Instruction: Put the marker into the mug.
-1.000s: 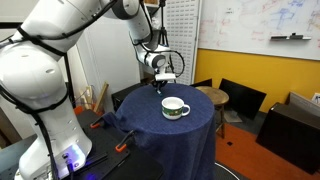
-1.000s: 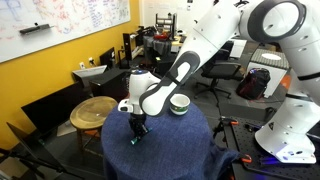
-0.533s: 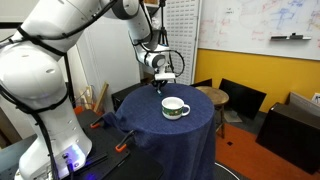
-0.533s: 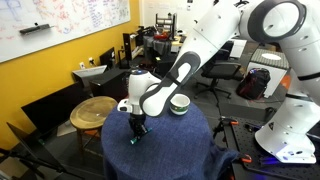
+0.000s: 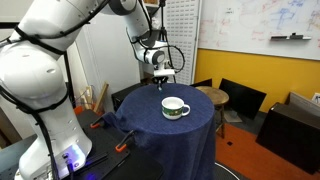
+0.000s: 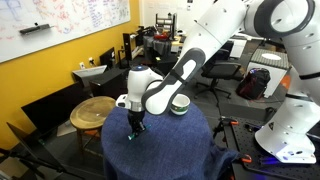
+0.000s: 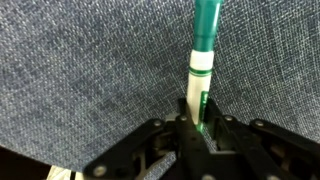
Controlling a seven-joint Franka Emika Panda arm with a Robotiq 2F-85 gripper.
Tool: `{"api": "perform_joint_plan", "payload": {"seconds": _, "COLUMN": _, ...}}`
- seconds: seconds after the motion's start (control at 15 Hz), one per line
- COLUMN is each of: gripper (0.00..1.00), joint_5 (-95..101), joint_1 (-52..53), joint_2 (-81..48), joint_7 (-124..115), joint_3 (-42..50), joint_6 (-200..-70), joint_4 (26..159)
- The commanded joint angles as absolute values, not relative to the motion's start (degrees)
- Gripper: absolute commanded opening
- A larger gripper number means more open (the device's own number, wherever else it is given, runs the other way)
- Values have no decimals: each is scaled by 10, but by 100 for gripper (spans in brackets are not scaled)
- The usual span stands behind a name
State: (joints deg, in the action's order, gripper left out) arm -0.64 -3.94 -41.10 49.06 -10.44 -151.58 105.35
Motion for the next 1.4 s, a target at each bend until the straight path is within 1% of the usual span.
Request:
{"api": "perform_joint_plan", "payload": {"seconds": 0.0, "gripper": 5, "joint_5": 16, "joint_1": -32, "joint_2": -362, "joint_7": 444, "joint_3": -90, "joint_6": -1552, "joint_4": 1106}}
{"api": "perform_joint_plan", "payload": {"seconds": 0.53, "gripper": 5, "joint_5": 67, "joint_1": -23, "joint_2": -287, "joint_7": 343, "joint_3": -59, "joint_6": -1619, "joint_4": 1203}}
{"api": "perform_joint_plan", "payload": {"seconds": 1.13, "gripper": 5, "joint_5": 115, "joint_1": -13, "joint_2": -149, "joint_7": 253, "joint_3": -43, "joint_6": -1610, "joint_4": 1311}}
{"api": "perform_joint_plan", "payload": {"seconds": 1.33, "gripper": 5, "joint_5": 113, "joint_1": -26, "joint_2": -117, "joint_7": 269, "joint_3": -51, "joint_6": -1625, "joint_4": 1340}}
